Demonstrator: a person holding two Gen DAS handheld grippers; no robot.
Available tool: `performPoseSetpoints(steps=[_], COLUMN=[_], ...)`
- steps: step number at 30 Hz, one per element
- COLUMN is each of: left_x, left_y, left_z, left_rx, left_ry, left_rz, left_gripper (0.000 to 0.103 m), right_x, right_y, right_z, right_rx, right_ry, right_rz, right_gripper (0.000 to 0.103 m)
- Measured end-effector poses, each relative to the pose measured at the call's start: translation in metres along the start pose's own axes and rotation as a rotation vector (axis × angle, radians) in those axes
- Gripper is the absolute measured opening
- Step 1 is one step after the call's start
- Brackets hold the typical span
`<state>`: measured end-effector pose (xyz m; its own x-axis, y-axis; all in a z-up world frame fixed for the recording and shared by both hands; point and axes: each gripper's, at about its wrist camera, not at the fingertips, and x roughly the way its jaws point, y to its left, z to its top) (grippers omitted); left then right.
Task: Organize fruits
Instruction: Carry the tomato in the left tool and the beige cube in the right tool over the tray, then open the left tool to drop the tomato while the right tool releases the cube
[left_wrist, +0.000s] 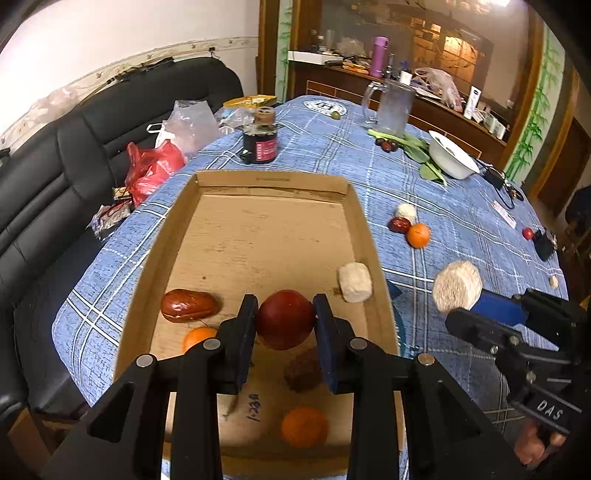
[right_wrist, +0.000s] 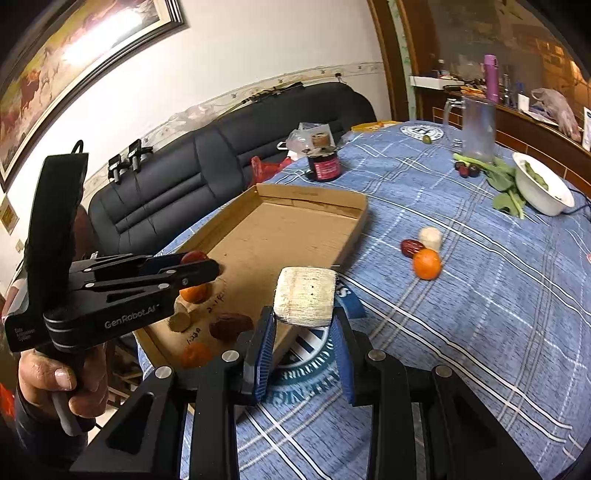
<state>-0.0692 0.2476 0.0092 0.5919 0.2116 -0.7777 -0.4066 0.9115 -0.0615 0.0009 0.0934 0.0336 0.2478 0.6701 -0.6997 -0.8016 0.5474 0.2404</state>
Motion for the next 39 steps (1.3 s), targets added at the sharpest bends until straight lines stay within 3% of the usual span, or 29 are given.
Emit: performPoseSetpoints(steps=[16,26,39], left_x=[0.026,0.063,0.105], left_y=[0.029,0.058,0.056], left_z=[0.026,0.048,0.048], left_rx=[-0.068,-0.136,-0.114], left_ry=[0.017,0.084,0.193], left_rz=[0.054,0.107,0.169], left_gripper=[0.028,0.028,0.029], right_x=[0.049,0.101,0.141], right_y=[0.018,0.025,0.026], right_z=[0.027,0.048,0.045], right_rx=[-0.023,-0.040,-0.084], right_ry=[0.049,0.109,0.185], right_rz=[0.044,0.035,-0.003], right_gripper=[0.030,0.030,0.030])
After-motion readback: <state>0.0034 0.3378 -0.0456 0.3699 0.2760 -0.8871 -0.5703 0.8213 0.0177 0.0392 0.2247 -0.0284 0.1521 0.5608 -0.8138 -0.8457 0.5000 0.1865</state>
